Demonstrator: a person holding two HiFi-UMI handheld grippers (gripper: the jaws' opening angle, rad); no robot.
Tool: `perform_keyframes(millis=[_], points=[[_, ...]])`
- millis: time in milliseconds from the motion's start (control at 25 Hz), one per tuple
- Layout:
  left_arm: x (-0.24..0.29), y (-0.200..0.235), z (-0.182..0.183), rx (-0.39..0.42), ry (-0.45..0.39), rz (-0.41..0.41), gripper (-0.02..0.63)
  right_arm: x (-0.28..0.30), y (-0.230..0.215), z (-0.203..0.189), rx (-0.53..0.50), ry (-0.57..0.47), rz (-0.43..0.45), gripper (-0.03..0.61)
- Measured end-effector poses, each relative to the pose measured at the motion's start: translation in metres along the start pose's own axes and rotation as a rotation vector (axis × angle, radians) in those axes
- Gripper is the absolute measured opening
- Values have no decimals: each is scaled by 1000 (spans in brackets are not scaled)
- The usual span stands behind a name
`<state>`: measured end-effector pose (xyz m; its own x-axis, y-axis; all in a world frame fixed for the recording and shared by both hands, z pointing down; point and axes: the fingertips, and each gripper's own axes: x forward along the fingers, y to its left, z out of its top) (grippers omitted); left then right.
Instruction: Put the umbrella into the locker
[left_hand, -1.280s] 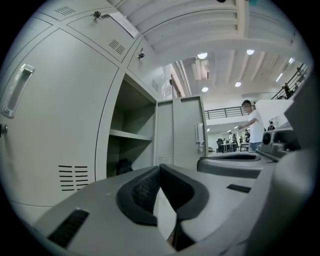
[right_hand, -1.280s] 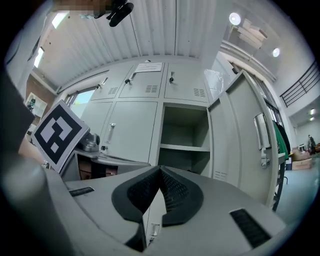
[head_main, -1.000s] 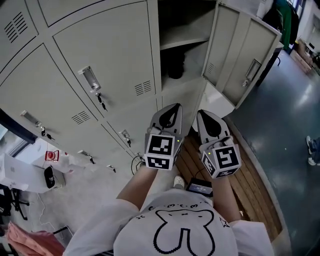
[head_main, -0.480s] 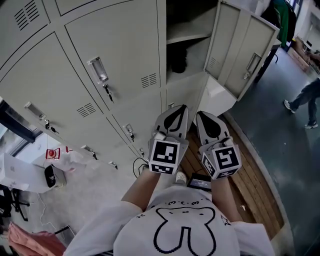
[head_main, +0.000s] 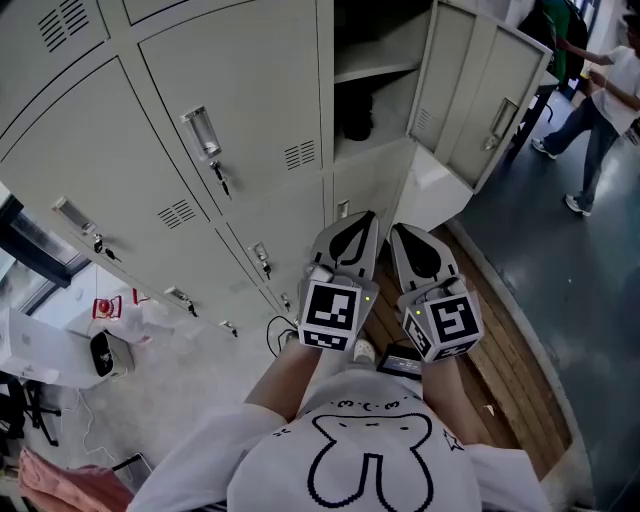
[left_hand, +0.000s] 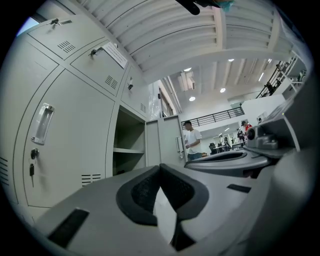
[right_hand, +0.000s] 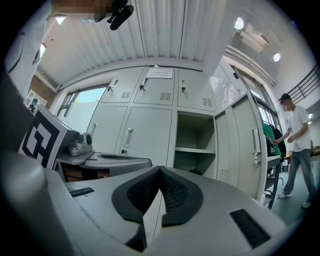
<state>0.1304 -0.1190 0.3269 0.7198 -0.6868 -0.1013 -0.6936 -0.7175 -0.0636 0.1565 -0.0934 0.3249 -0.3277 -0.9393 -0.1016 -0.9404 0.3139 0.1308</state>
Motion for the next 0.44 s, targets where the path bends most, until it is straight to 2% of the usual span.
perform_keyframes(millis=[440], points=[[-2,-11,-2,-21,-8,-53,17,-3,4,-3,-4,12,10,25]])
